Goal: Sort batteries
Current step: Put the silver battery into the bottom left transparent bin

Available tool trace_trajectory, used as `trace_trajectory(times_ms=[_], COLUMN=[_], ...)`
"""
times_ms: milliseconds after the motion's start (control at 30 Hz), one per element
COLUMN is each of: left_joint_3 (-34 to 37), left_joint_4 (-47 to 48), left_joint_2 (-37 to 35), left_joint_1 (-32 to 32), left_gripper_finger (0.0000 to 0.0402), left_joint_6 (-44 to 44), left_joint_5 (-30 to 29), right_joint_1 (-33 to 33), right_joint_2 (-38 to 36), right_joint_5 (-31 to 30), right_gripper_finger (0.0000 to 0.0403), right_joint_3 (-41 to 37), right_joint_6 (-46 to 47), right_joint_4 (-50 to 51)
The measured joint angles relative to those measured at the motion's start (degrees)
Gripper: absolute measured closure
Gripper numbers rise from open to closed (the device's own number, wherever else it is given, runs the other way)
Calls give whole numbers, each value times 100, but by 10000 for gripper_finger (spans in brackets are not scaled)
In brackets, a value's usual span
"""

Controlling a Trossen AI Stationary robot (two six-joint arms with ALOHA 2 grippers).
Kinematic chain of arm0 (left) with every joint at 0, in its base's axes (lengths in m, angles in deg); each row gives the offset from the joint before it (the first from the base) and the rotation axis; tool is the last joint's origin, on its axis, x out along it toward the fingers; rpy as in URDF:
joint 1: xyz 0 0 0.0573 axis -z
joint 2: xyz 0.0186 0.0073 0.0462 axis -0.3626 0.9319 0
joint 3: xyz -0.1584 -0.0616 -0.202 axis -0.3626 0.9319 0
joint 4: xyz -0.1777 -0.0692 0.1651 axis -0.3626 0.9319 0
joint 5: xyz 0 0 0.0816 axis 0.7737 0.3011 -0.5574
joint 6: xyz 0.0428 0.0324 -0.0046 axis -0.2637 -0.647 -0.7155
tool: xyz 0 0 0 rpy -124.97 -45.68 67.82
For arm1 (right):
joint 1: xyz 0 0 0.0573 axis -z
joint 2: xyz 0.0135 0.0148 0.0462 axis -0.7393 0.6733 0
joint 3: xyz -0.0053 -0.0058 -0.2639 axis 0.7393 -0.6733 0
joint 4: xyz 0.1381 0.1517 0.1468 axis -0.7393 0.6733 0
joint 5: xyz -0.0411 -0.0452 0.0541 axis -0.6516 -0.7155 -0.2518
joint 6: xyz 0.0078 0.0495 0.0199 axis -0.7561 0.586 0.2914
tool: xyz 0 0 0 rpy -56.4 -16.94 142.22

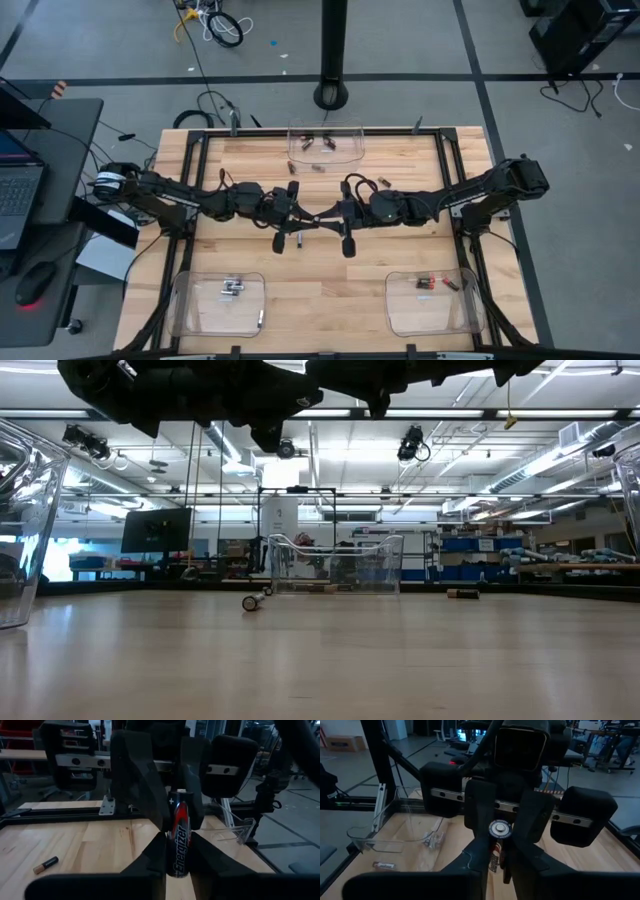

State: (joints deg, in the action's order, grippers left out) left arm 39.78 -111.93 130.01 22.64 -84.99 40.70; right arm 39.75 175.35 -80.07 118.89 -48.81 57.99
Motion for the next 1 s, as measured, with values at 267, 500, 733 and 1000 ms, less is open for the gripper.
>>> trace_trajectory(times_ms=[267,500,733,1000], left_joint_3=[-161,-1122,-2251,-2740], left_joint_4=[699,3512,6686,8979], left_joint_2=[-220,-838,-1105,-1110], left_joint_1=[14,224,1062,2775], left_gripper_finger=[345,345,345,345], left_joint_6=[-250,-927,-1004,1290], left_joint_5=[-23,-63,-725,-1593], right_joint_1=[2,-26,70,492], right_joint_2=[-147,-877,-1337,-1188], right_joint_5=[-206,-716,-803,-802], right_gripper_finger=[292,279,309,375], right_joint_3=[-2,-2,-80,-444], right_joint_6=[13,-272,-460,-479], right_joint_4=[41,708,1574,1309])
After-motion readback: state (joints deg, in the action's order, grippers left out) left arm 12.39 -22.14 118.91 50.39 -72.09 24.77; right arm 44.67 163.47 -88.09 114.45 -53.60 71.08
